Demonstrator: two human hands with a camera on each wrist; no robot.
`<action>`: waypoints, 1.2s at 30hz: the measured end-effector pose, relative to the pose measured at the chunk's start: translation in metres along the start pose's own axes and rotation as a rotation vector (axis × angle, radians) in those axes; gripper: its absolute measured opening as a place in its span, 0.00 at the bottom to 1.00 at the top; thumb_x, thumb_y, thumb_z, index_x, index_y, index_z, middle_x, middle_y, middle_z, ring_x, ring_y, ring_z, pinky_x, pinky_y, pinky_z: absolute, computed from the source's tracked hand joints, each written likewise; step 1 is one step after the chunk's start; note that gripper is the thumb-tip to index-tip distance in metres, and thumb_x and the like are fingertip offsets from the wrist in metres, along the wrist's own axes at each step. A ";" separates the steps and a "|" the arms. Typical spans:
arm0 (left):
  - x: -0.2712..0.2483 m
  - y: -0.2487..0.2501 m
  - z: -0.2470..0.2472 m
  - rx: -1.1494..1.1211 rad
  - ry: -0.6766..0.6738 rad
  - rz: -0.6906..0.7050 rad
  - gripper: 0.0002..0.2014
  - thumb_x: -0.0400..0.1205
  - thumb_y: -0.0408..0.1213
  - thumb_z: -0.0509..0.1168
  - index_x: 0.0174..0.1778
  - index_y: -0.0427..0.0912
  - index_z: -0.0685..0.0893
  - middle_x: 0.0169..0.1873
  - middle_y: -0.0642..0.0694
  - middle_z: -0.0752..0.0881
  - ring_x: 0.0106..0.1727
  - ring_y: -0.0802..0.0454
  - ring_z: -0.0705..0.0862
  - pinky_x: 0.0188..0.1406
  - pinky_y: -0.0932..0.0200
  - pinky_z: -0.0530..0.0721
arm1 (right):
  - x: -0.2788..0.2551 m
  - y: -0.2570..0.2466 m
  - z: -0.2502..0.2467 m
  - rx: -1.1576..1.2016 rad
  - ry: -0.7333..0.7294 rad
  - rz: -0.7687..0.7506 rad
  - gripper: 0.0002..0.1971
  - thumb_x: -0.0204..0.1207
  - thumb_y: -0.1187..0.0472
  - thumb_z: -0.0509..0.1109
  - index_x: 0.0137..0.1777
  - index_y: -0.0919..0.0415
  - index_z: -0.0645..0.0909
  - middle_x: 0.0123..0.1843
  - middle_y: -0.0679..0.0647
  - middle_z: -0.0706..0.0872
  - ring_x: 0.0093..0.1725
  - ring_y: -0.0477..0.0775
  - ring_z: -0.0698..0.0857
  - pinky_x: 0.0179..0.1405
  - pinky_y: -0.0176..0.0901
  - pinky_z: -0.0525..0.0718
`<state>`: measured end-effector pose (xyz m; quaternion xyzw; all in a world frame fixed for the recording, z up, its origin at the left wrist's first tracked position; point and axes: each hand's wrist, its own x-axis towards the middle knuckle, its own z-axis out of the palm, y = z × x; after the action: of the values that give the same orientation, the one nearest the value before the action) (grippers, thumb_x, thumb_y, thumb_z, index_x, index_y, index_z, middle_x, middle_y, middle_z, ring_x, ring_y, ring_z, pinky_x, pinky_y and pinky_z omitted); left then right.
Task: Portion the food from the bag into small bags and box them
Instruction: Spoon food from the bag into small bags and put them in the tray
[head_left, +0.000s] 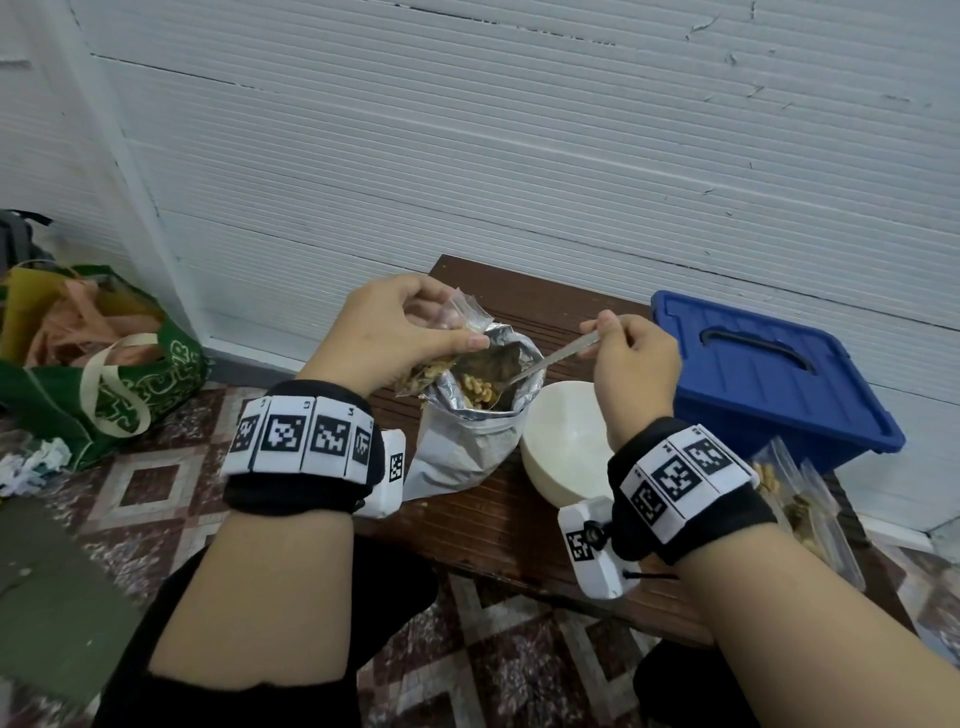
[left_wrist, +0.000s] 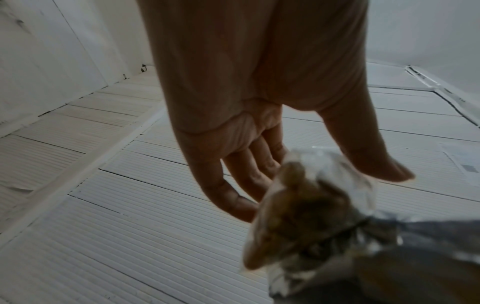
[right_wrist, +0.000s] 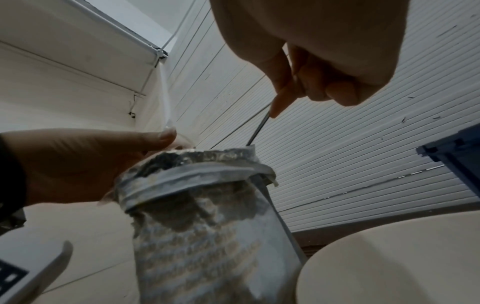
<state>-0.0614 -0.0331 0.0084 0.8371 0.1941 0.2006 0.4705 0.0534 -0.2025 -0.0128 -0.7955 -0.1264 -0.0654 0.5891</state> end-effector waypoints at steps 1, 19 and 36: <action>0.000 0.000 0.000 0.003 -0.003 0.001 0.25 0.63 0.49 0.81 0.54 0.48 0.84 0.44 0.56 0.87 0.47 0.64 0.84 0.46 0.71 0.81 | 0.002 0.000 -0.002 0.005 0.025 0.015 0.15 0.85 0.58 0.60 0.44 0.62 0.86 0.31 0.46 0.84 0.30 0.35 0.79 0.32 0.23 0.73; 0.000 0.003 0.002 0.105 -0.065 0.033 0.24 0.60 0.48 0.83 0.51 0.50 0.87 0.43 0.55 0.87 0.46 0.63 0.84 0.47 0.71 0.81 | 0.034 -0.044 -0.030 0.101 0.225 -0.028 0.16 0.85 0.58 0.58 0.36 0.54 0.79 0.38 0.51 0.85 0.29 0.38 0.77 0.29 0.24 0.74; 0.002 0.006 0.018 0.161 -0.078 0.043 0.26 0.60 0.50 0.83 0.53 0.52 0.85 0.42 0.63 0.82 0.45 0.72 0.79 0.43 0.79 0.75 | 0.022 -0.052 -0.008 -0.012 0.058 -0.126 0.14 0.85 0.58 0.60 0.44 0.60 0.86 0.36 0.49 0.84 0.30 0.39 0.76 0.25 0.21 0.71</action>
<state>-0.0500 -0.0476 0.0058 0.8835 0.1730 0.1616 0.4043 0.0608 -0.1933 0.0428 -0.7873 -0.1584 -0.1261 0.5824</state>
